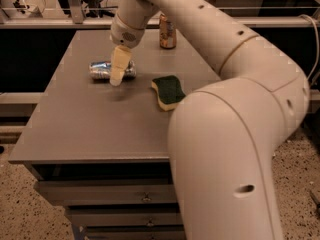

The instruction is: Knock redbull can over

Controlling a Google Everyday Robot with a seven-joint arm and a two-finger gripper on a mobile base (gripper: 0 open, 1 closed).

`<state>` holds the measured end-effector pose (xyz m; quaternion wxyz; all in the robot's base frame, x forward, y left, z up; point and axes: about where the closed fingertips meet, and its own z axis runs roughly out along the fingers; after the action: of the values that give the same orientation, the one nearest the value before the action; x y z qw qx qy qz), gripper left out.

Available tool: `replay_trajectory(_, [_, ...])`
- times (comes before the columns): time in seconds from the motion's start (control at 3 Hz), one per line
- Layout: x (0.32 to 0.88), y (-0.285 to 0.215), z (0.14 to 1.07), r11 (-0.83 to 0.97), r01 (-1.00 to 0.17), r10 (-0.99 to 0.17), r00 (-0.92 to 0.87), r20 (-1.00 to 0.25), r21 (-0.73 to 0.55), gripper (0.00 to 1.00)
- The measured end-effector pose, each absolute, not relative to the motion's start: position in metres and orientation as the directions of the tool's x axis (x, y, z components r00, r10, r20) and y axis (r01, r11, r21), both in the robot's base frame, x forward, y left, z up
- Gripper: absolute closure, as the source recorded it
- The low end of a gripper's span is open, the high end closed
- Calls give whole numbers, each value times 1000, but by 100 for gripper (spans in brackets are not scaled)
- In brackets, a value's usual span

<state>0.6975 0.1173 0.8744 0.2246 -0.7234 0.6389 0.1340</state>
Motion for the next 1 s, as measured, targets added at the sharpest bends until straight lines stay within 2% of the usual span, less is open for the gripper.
replay_trajectory(0.33, [689, 106, 887, -14, -989, -703, 112, -702, -144, 0])
replay_trajectory(0.67, [685, 86, 904, 52, -988, -483, 104, -869, -146, 0])
replay_trajectory(1.0, [678, 34, 931, 141, -976, -324, 112, -939, -165, 0])
